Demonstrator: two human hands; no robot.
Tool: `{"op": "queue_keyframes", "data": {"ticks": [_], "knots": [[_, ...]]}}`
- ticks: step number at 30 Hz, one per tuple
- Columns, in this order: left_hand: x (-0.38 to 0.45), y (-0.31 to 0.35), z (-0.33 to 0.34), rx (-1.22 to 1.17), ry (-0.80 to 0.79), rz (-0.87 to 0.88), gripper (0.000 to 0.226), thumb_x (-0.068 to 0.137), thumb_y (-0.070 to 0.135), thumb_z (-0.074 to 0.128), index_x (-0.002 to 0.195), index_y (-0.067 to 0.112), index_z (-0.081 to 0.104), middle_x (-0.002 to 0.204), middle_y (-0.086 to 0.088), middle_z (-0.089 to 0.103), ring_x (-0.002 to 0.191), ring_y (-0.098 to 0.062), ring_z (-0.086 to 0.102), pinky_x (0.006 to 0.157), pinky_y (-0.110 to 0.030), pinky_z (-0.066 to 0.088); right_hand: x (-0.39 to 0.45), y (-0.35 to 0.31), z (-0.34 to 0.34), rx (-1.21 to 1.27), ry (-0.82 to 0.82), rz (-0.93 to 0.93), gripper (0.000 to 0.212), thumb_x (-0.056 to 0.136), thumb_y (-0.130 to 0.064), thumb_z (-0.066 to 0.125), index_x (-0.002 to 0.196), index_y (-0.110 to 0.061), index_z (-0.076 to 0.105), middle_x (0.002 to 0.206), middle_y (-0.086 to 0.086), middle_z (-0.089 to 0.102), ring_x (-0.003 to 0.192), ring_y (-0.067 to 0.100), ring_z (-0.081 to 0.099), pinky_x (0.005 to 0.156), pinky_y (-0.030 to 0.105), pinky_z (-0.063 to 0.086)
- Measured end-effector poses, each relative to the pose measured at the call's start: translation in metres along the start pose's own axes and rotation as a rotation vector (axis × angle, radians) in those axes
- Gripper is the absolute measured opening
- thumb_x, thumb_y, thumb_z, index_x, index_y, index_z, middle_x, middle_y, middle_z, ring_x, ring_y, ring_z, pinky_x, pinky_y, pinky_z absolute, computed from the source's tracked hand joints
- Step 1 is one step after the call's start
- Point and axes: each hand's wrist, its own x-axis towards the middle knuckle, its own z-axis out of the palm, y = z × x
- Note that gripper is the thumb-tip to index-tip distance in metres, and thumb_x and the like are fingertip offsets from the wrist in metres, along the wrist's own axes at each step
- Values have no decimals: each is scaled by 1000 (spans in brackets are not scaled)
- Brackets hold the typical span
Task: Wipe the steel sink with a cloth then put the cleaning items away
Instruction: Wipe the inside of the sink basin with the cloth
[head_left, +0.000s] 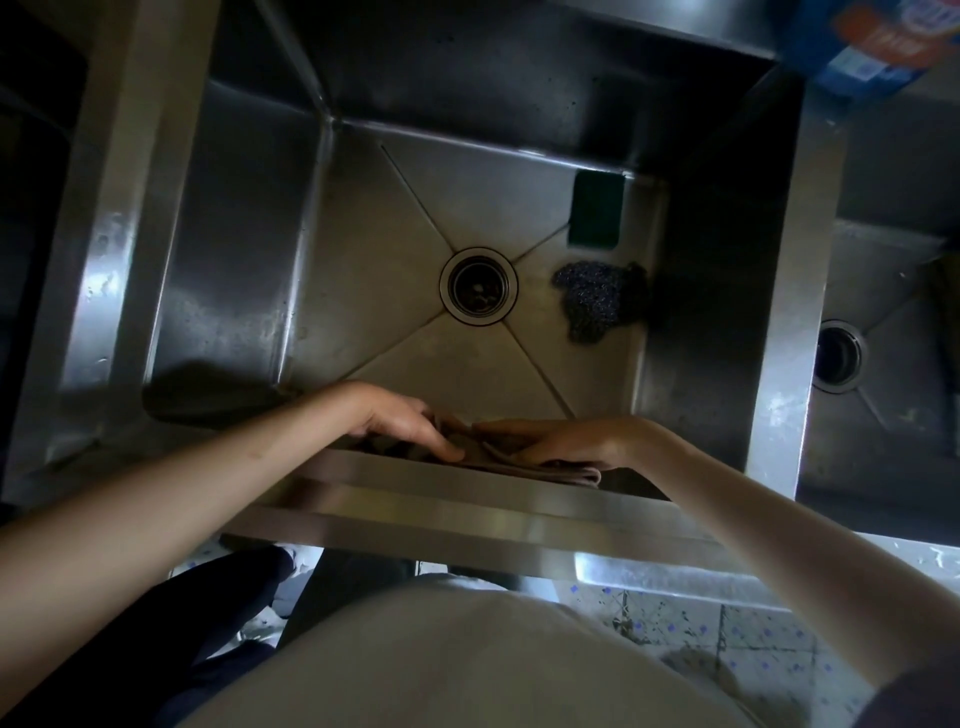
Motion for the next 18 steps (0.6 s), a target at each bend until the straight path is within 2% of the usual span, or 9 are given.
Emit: {"op": "queue_keyframes", "data": {"ticks": [3, 5, 7, 9, 12, 14, 18], "knots": [[-4, 7, 3, 19, -11, -9, 44, 81, 38, 70, 120, 23, 56, 121, 2, 58, 113, -15, 53, 104, -31, 41, -4, 5, -5, 28, -13, 16, 50, 100, -10, 41, 136, -44, 29, 144, -14, 36, 132, 8, 38, 110, 22, 33], [-8, 8, 3, 36, -10, 7, 45, 87, 33, 62, 130, 21, 52, 127, 1, 56, 115, -15, 53, 103, -28, 40, -5, 8, -8, 36, -27, 41, 49, 98, -17, 46, 135, -45, 32, 147, -10, 37, 135, 15, 39, 114, 34, 30], [-10, 7, 2, 48, -14, 11, 47, 89, 32, 60, 133, 19, 50, 132, 0, 55, 120, -17, 52, 104, -28, 39, -5, 9, -11, 14, -49, 66, 56, 90, -25, 49, 140, -44, 31, 151, -8, 33, 136, 16, 37, 116, 38, 28], [-10, 4, 0, 58, -15, 17, 48, 90, 32, 59, 135, 19, 49, 136, 0, 53, 125, -18, 50, 106, -27, 37, -7, 10, -13, -22, -57, 109, 62, 87, -28, 49, 145, -39, 27, 151, -8, 30, 137, 15, 34, 116, 35, 27], [-10, 2, -1, 89, -8, 24, 48, 90, 33, 57, 135, 18, 48, 133, 2, 52, 126, -17, 47, 103, -23, 36, -8, 15, -17, -81, -30, 171, 52, 100, -17, 40, 148, -30, 24, 152, -3, 29, 136, 18, 34, 113, 31, 28], [-10, 2, -1, 110, -4, 24, 48, 91, 35, 56, 135, 17, 48, 130, 2, 52, 125, -18, 48, 101, -23, 37, -8, 23, -21, -123, -10, 205, 49, 102, -17, 35, 148, -30, 23, 152, -1, 28, 135, 20, 35, 112, 31, 30], [-5, 2, -3, 142, -6, 10, 47, 92, 35, 55, 134, 14, 49, 133, -2, 53, 115, -16, 51, 98, -24, 39, -6, 26, -21, -152, 45, 237, 49, 101, -15, 35, 147, -28, 27, 148, -4, 33, 123, 14, 42, 93, 18, 38]]}}
